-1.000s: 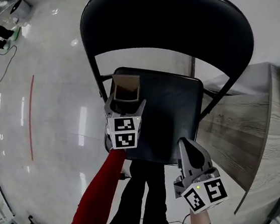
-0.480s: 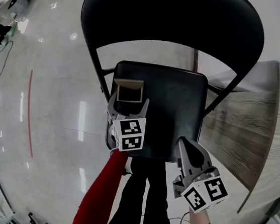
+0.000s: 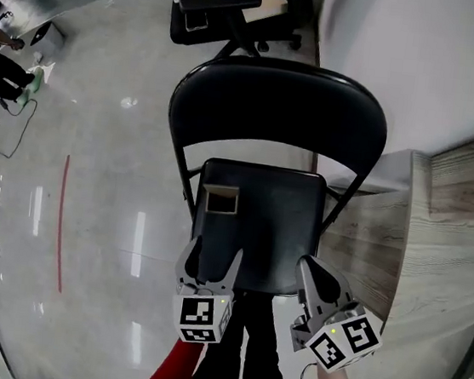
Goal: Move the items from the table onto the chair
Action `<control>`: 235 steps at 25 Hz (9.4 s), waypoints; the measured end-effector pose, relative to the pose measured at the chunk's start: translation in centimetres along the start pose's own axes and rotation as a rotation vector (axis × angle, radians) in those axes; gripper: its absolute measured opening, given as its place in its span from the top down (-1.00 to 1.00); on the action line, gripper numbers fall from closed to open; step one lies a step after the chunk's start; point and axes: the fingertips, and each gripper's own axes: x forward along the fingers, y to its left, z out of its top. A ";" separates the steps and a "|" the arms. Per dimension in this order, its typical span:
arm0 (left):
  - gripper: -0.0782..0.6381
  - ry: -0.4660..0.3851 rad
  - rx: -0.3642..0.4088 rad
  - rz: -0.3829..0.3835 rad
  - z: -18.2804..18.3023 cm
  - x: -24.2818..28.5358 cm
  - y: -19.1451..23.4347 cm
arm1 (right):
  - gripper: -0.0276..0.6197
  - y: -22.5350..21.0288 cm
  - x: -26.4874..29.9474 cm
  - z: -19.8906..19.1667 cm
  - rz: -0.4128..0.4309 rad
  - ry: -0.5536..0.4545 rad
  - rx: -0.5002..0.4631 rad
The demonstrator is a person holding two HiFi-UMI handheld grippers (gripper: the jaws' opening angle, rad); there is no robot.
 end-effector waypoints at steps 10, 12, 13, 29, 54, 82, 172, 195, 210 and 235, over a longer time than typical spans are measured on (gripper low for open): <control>0.75 -0.282 -0.052 -0.176 16.8 -10.3 -3.2 | 0.88 7.9 -6.7 9.1 0.074 -0.117 -0.063; 0.76 -0.315 -0.050 -0.243 18.6 -12.0 -4.6 | 0.88 8.6 -8.2 10.1 0.075 -0.142 -0.076; 0.76 -0.324 -0.047 -0.275 19.2 -12.7 -5.3 | 0.88 8.8 -8.9 10.5 0.074 -0.153 -0.082; 0.76 -0.304 0.052 -0.385 19.4 -19.1 -9.0 | 0.88 11.0 -14.2 11.7 0.057 -0.230 -0.170; 0.76 -0.398 0.291 -0.629 21.1 -19.6 -14.0 | 0.88 9.2 -18.8 11.6 -0.147 -0.348 -0.128; 0.76 -0.224 0.635 -1.030 7.9 -22.4 -64.4 | 0.88 -14.8 -61.5 1.0 -0.631 -0.664 0.105; 0.32 -0.212 0.202 -0.036 16.3 -1.2 -81.7 | 0.87 -50.8 -61.6 24.2 -0.017 -0.199 -0.154; 0.32 -0.382 0.014 0.393 11.8 -20.9 -58.3 | 0.87 -28.1 -49.0 15.9 0.426 0.011 -0.324; 0.32 -0.375 -0.098 0.552 5.0 -31.6 -40.8 | 0.88 -4.4 -38.3 7.1 0.664 0.146 -0.469; 0.32 -0.317 -0.066 0.541 12.4 -24.3 -22.7 | 0.87 3.3 -19.6 8.6 0.655 0.178 -0.404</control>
